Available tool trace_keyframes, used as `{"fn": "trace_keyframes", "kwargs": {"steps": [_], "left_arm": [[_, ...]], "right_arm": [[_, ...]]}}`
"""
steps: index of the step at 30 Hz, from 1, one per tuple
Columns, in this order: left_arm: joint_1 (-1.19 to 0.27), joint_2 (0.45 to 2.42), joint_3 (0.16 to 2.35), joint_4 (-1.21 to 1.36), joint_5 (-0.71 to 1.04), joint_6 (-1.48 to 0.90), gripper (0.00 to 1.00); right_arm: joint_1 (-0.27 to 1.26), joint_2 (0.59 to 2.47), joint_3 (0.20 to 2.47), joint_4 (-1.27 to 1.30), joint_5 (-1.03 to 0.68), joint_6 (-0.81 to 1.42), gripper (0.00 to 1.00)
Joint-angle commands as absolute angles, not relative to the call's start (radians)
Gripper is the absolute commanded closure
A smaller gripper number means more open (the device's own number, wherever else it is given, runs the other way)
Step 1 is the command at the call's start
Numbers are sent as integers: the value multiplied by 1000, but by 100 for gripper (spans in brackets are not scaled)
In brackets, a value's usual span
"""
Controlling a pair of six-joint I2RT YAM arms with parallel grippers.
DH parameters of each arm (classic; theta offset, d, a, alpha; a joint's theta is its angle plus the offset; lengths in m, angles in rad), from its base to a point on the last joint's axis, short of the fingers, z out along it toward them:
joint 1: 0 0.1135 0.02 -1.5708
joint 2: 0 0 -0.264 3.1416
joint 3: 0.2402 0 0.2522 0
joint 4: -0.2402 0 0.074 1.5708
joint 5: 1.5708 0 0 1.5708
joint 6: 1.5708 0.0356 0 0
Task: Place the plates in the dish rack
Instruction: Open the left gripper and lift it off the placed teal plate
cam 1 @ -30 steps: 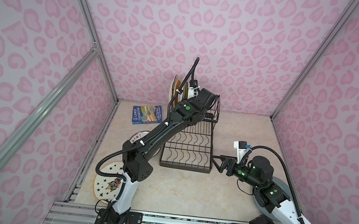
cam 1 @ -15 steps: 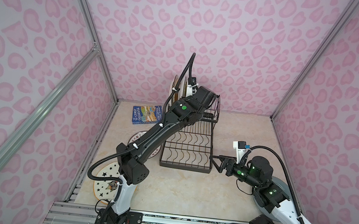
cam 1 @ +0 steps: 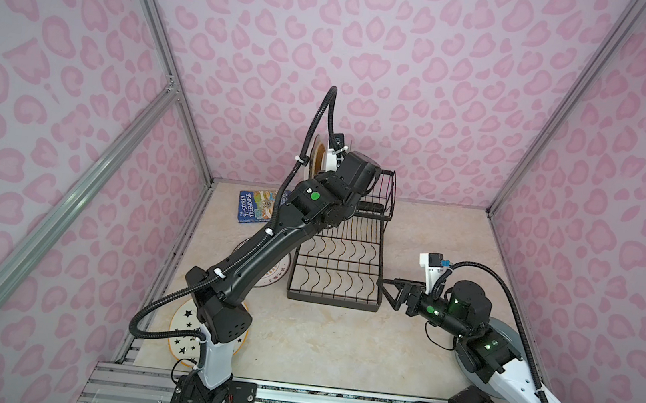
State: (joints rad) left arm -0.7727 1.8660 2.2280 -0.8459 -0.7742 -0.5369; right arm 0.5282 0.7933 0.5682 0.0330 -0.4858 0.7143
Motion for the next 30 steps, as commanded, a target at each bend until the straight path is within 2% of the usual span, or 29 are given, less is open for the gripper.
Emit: {"fn": "trace_keyframes", "kwargs": {"steps": [1, 8, 13, 20, 21, 22, 30], "left_arm": [[-775, 1811, 2193, -818, -752, -529, 58], [-774, 1691, 2088, -795, -686, -519, 53], [-773, 1584, 1966, -755, -637, -497, 33], [-767, 1410, 1767, -673, -510, -418, 17], [-765, 1375, 1726, -653, -478, -403, 12], [-764, 1346, 1696, -635, -453, -387, 3], [-758, 1129, 1486, -535, -270, -274, 2]], "right_arm": [[529, 792, 576, 41, -473, 711, 2], [529, 775, 586, -3, -449, 700, 2], [529, 761, 589, -43, -420, 695, 2], [529, 748, 596, -103, -376, 687, 2], [529, 747, 598, -111, -372, 684, 2], [529, 745, 598, -119, -365, 684, 2], [530, 776, 601, -127, -321, 688, 2]]}}
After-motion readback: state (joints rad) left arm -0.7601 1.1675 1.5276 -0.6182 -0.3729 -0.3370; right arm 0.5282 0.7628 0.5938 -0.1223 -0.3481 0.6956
